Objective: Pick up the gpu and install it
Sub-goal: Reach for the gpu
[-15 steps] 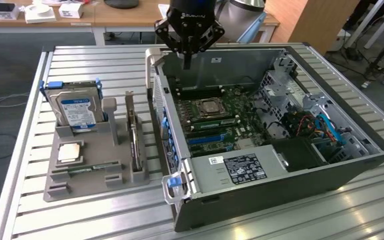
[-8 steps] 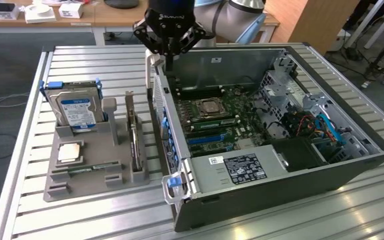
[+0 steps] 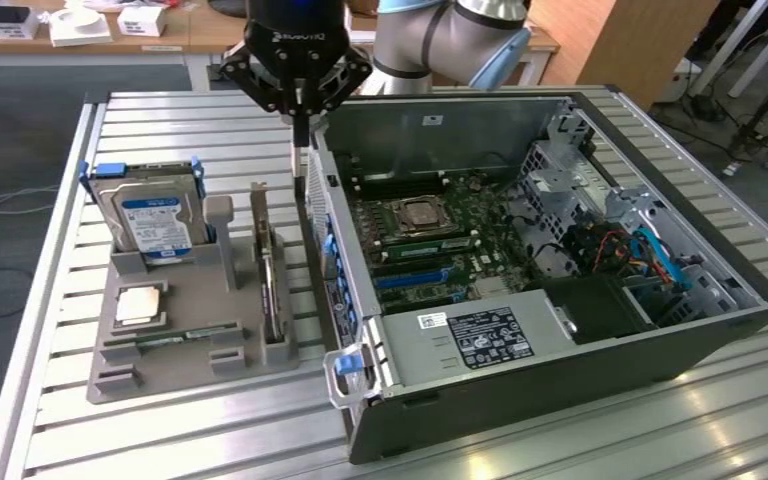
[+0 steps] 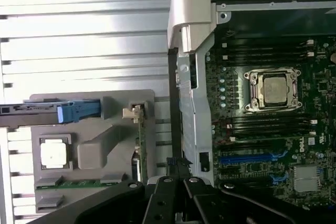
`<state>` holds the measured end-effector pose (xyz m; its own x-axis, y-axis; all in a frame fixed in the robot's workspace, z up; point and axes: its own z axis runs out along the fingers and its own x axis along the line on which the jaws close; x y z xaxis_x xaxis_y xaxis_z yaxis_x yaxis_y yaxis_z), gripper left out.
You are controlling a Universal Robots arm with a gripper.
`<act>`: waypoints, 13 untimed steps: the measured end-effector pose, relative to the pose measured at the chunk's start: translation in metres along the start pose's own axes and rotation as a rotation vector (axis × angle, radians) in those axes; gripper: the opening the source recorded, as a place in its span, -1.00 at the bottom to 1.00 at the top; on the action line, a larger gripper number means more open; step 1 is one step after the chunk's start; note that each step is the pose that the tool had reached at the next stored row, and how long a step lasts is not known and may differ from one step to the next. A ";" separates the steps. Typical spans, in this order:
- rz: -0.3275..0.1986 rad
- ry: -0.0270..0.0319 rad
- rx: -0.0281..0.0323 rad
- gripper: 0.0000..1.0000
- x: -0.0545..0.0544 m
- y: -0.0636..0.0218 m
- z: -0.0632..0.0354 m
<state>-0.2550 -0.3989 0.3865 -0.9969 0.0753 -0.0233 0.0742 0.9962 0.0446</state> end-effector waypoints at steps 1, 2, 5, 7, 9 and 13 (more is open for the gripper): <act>0.000 0.0000 0.0000 -0.79 0.004 -0.0003 0.0002; 0.000 0.0000 0.0002 -0.79 0.008 -0.0006 0.0003; 0.000 -0.0001 0.0010 -0.79 0.020 -0.0015 0.0005; 0.000 -0.0001 0.0020 -0.79 0.023 -0.0018 0.0003; 0.000 -0.0002 0.0026 -0.79 0.026 -0.0020 0.0003; 0.000 -0.0003 0.0034 -0.79 0.032 -0.0029 0.0001</act>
<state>-0.2875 -0.3993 0.3855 -0.9969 0.0752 -0.0236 0.0742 0.9964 0.0412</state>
